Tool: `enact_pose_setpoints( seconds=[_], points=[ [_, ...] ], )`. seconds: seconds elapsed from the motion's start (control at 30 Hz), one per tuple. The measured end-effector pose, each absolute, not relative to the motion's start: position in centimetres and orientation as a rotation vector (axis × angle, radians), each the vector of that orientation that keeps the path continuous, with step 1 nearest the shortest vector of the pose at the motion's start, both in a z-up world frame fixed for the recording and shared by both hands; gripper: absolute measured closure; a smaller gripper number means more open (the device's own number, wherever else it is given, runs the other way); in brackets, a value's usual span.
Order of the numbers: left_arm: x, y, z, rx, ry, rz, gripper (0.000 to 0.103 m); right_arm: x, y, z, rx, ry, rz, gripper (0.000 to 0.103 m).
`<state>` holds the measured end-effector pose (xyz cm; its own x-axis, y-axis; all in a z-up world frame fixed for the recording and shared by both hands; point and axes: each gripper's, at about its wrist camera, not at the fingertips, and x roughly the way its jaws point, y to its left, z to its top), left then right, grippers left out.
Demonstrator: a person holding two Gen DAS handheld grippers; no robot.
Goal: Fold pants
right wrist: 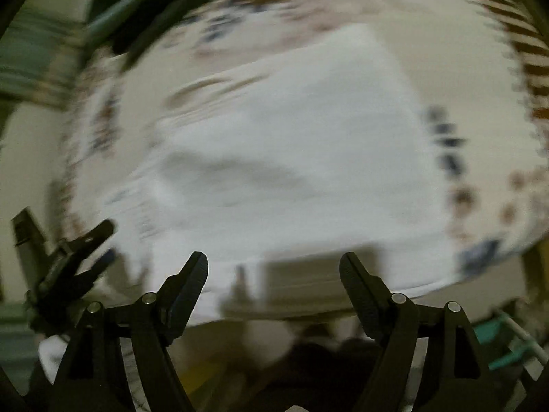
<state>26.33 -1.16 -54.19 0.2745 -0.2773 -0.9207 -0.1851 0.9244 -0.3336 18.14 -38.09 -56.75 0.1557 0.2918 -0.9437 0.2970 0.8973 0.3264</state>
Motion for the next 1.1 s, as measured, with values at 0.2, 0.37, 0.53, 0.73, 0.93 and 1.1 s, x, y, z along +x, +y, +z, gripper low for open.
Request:
enact_pose_setpoints(
  seconds=[0.2,0.37,0.53,0.73,0.93,1.1],
  points=[
    [27.4,-4.3,-57.1,-0.287,1.332,-0.078,0.025,20.0,-42.2,-59.7,0.499,1.488,-0.115,0.021],
    [26.6,-5.1,-57.1,-0.216,1.32,-0.077,0.025,21.2,-41.2,-61.6,0.438,1.523,-0.161,0.022],
    [26.8,-3.9,-56.6,-0.332,1.353,-0.071,0.025,21.0,-40.1,-61.8,0.359,1.543,-0.194,0.022],
    [23.2,0.0,-53.0,-0.533,1.248,-0.095,0.011,20.1,-38.2,-61.0,0.406,1.526,-0.126,0.013],
    [15.9,8.4,-52.1,-0.854,1.099,0.064,0.003,20.5,-35.8,-61.3,0.417,1.56,-0.055,0.013],
    [12.4,14.5,-55.8,-1.111,0.995,0.299,0.003,21.9,-31.9,-61.8,0.344,1.611,-0.051,0.013]
  ],
)
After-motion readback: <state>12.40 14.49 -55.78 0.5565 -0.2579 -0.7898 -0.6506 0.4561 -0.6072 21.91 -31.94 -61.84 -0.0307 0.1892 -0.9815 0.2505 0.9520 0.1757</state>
